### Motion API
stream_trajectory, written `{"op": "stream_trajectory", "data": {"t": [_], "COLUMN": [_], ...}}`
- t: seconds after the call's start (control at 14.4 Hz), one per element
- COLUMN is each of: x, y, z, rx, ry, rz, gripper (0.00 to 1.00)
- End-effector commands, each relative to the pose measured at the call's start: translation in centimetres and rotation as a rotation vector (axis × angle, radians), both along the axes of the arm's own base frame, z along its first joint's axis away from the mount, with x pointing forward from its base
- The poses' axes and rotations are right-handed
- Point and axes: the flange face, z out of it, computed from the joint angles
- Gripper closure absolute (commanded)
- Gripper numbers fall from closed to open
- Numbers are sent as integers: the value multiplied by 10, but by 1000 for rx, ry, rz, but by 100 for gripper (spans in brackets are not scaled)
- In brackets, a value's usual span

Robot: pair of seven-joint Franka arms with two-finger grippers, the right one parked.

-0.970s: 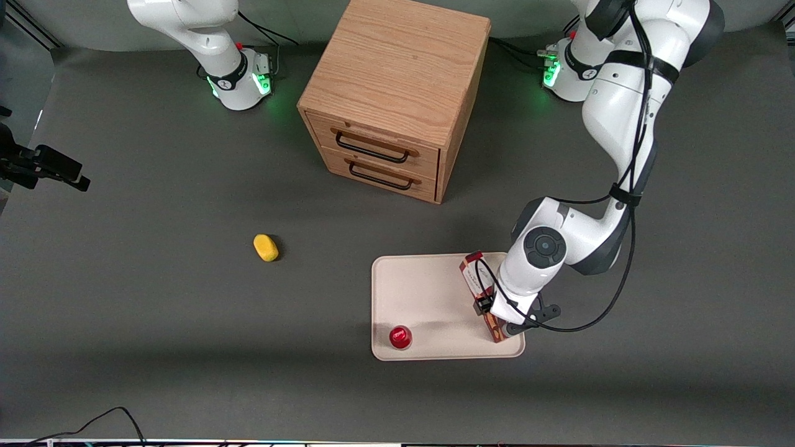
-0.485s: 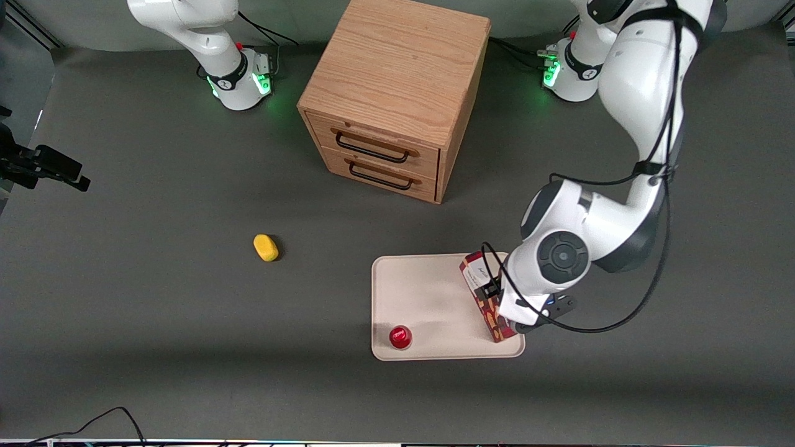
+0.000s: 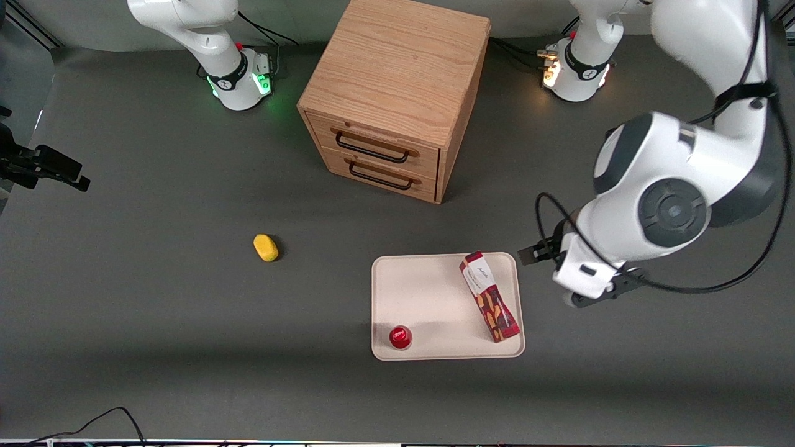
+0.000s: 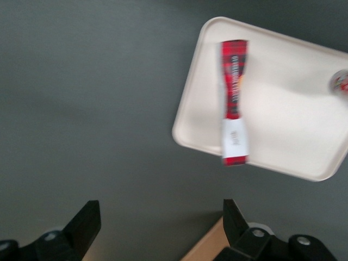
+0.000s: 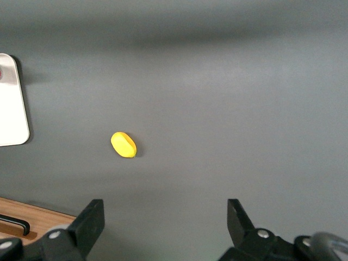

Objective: Place red cookie box on tray

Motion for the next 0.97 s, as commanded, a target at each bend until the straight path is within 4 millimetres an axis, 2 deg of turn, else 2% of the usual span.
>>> {"op": "stream_trajectory", "data": {"t": [0.0, 0.28, 0.49, 0.55, 0.69, 0.9], "x": [-50, -100, -119, -124, -130, -132], "y": [57, 143, 211, 223, 232, 232], "z": [6, 3, -1, -1, 3, 40], "rx": [7, 0, -30, -31, -23, 2], "ry": [-5, -51, -67, -80, -87, -115], "rz": [-56, -137, -202, -211, -211, -228], "gripper": [0, 0, 0, 0, 0, 0]}}
